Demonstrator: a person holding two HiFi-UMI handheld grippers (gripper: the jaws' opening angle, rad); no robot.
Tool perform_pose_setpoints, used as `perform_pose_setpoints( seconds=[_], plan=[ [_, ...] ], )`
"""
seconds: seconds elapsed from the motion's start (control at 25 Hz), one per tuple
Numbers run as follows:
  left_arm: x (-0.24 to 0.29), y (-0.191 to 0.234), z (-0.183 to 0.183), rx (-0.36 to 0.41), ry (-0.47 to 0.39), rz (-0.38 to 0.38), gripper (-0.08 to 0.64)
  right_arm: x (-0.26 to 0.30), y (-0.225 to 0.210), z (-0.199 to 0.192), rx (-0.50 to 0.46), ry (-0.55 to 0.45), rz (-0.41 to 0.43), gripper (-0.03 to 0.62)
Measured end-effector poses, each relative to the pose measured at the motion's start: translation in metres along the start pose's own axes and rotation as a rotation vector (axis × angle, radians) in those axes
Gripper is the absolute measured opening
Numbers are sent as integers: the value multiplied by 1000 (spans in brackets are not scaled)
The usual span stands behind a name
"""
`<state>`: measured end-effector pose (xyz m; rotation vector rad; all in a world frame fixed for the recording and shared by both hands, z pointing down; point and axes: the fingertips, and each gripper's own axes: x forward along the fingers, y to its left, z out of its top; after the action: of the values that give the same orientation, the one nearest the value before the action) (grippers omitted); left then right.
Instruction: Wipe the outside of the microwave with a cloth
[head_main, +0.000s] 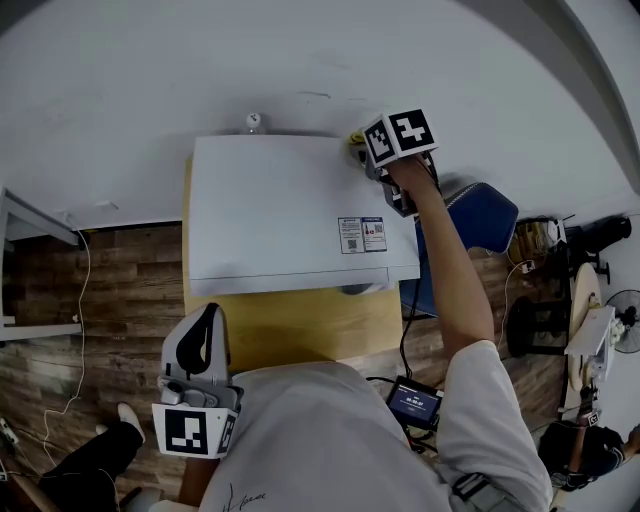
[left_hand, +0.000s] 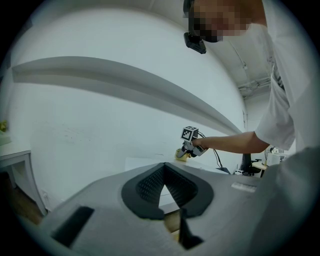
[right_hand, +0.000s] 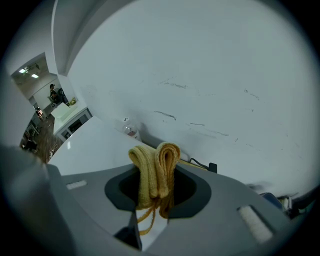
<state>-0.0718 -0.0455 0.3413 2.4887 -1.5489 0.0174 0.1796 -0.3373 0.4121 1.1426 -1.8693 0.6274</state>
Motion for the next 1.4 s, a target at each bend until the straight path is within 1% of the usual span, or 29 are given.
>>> perform_pose_setpoints(
  seconds=[0.48,1.04,1.4],
  plan=[
    [-7,4,-1,-3,0,12,0,10,35,14,-40,-12,45,117],
    [-16,11,1,-16,-5,27,0,22,92,38,-96,-24,105,117],
    [-21,17,-1,-15,3,45,0,30,128,53,-124,-40,163,117]
  ],
)
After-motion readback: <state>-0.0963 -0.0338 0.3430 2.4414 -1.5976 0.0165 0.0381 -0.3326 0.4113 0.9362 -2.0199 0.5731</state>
